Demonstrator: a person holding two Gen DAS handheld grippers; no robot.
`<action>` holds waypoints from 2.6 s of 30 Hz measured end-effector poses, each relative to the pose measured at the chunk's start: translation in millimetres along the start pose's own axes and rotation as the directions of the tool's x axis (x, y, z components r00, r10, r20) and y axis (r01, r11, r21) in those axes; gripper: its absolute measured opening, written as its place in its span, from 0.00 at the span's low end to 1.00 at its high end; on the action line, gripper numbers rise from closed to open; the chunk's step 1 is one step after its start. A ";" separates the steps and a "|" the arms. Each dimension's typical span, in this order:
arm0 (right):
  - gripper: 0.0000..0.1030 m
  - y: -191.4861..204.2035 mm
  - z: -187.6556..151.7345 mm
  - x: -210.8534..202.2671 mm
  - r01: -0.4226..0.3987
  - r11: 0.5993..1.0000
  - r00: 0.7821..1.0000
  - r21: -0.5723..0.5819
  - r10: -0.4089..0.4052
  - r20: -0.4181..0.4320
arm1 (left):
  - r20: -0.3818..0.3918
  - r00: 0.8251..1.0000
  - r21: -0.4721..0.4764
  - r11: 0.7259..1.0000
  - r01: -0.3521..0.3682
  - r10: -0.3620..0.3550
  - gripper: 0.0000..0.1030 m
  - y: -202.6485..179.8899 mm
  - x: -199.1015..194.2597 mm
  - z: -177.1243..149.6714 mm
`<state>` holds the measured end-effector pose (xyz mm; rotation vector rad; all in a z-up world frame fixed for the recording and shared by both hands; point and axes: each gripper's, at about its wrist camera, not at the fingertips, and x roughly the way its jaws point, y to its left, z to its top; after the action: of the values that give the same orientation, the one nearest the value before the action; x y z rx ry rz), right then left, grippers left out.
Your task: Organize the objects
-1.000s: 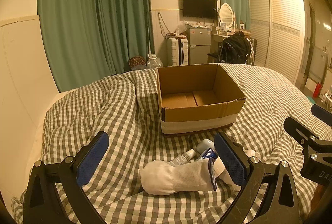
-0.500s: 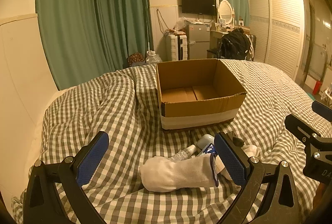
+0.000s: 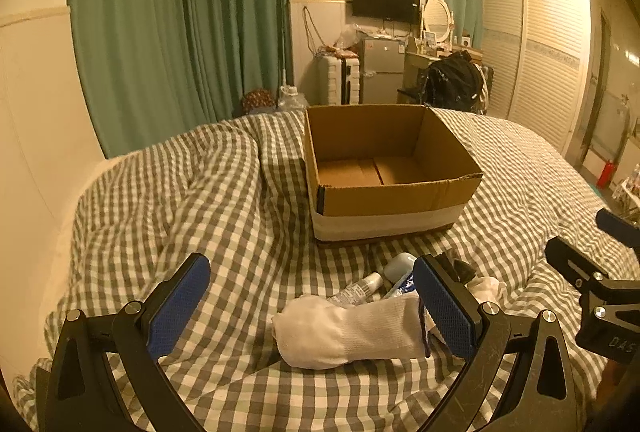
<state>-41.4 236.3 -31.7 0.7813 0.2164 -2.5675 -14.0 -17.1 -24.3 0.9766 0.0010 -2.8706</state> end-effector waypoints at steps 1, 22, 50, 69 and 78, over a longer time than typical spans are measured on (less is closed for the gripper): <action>0.99 0.7 0.3 1.4 -0.001 1.000 1.000 -0.001 0.001 -0.005 | -0.010 1.000 0.003 1.000 0.000 0.000 1.00 0.1 2.0 -0.1; 0.84 32.7 -38.8 83.9 -0.103 0.985 0.913 -0.136 0.040 -0.406 | -0.377 0.922 0.084 0.988 0.129 -0.088 1.00 -23.8 114.8 -35.1; 0.31 45.5 -40.0 69.0 -0.159 0.979 0.893 -0.131 0.085 -0.442 | -0.379 0.878 -0.025 0.952 0.306 -0.292 0.40 6.7 82.9 -36.9; 0.31 39.0 15.9 -1.4 -0.179 0.978 0.961 -0.108 0.150 -0.232 | -0.203 0.946 0.056 0.961 0.270 -0.254 0.37 -5.7 11.7 15.3; 0.31 35.5 54.0 -9.7 -0.177 0.977 0.975 -0.118 0.158 -0.157 | -0.134 0.955 0.062 0.959 0.276 -0.266 0.37 -14.2 14.0 59.3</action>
<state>-44.5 193.7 17.7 0.8991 0.3459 -2.3145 -62.6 -6.5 13.7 1.2609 0.0326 -3.0697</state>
